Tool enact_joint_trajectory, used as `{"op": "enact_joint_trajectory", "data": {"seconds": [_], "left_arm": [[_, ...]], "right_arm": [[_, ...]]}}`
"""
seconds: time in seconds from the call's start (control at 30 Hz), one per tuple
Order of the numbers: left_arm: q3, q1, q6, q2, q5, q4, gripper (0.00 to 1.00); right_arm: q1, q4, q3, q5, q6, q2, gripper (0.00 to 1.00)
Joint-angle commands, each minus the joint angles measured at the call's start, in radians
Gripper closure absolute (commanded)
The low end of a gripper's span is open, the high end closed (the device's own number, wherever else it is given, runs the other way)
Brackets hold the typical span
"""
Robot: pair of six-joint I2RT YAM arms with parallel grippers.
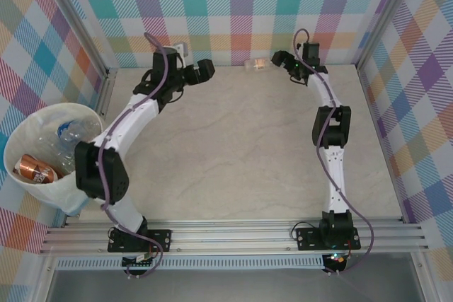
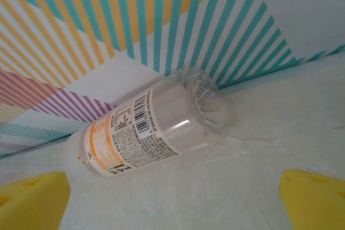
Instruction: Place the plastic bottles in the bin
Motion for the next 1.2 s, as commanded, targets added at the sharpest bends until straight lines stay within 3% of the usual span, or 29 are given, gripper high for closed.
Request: {"op": "enact_joint_trajectory", "data": {"seconds": [0.0,0.33,0.6,0.7,0.8,0.83,0.93,1.17], "left_arm": [[0.1,-0.017,-0.07,0.158,0.053,0.15,0.0],[0.415,-0.016,-0.189,0.559,0.081,0.28,0.0],[0.806,-0.013,-0.24,0.873,0.121,0.241,0.0],[1.086,-0.013,-0.248,1.045,0.124,0.127,0.0],[1.558,-0.016,-0.266,1.32,0.126,-0.002,0.0],[1.616,-0.012,-0.301,1.381,0.146,0.072,0.0],[1.628,-0.003,-0.389,1.443,0.095,0.104,0.0],[1.625,0.0,-0.322,1.494,0.149,0.134,0.0]], "right_arm": [[0.005,0.079,0.057,-0.01,0.074,0.055,0.0],[0.008,0.306,0.243,-0.061,0.185,0.257,0.0],[0.055,0.42,0.242,-0.163,0.089,0.286,0.0],[0.07,0.404,0.238,-0.166,0.069,0.277,0.0],[0.07,0.397,0.229,-0.183,0.068,0.271,0.0],[0.07,0.396,0.226,-0.195,0.064,0.268,0.0],[0.073,0.404,0.223,-0.264,0.056,0.264,0.0],[0.108,0.348,0.186,-0.464,-0.032,0.199,0.0]]}}
